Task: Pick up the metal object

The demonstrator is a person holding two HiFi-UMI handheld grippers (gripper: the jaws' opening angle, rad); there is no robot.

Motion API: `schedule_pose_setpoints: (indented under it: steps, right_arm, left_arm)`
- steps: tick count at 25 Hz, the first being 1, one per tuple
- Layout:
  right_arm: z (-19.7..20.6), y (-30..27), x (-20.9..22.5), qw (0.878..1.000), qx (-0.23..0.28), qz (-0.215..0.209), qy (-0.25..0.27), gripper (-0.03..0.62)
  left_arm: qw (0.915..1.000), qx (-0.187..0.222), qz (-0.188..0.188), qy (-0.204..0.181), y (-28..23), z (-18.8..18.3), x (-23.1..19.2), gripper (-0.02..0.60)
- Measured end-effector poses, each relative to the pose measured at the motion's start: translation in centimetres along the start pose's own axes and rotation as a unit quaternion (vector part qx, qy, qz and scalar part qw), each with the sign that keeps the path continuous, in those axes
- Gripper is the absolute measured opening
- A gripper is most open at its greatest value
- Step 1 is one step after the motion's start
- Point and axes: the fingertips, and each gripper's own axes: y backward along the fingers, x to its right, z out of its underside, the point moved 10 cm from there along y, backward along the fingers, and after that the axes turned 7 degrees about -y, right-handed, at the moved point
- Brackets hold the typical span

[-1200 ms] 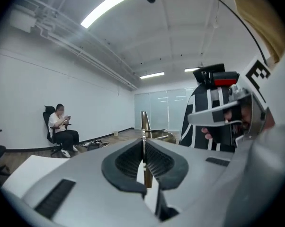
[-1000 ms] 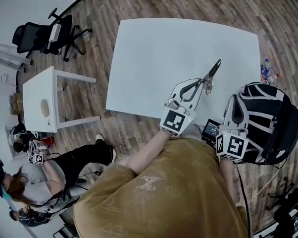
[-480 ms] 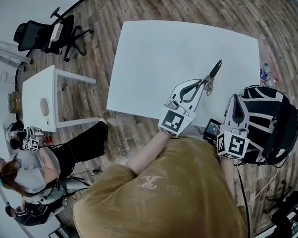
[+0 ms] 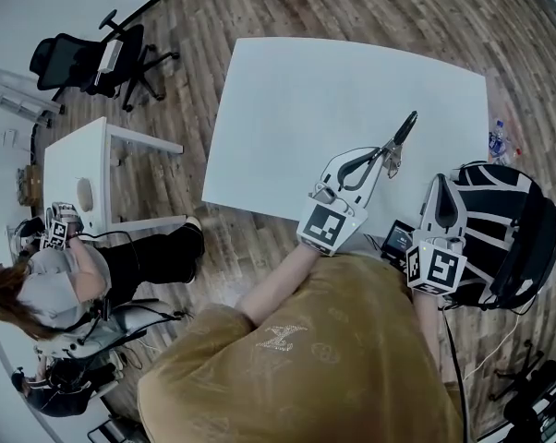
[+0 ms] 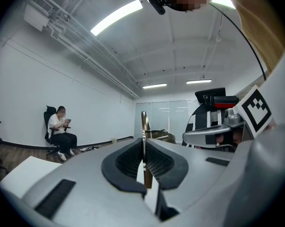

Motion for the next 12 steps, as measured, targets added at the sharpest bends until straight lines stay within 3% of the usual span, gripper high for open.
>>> schedule_pose_setpoints:
  steps: [12]
  right_arm:
    - [0.40, -0.18, 0.01, 1.000, -0.007, 0.000, 0.000, 0.008]
  left_arm:
    - [0.9999, -0.010, 0.006, 0.001, -0.26, 0.51, -0.04, 0.009]
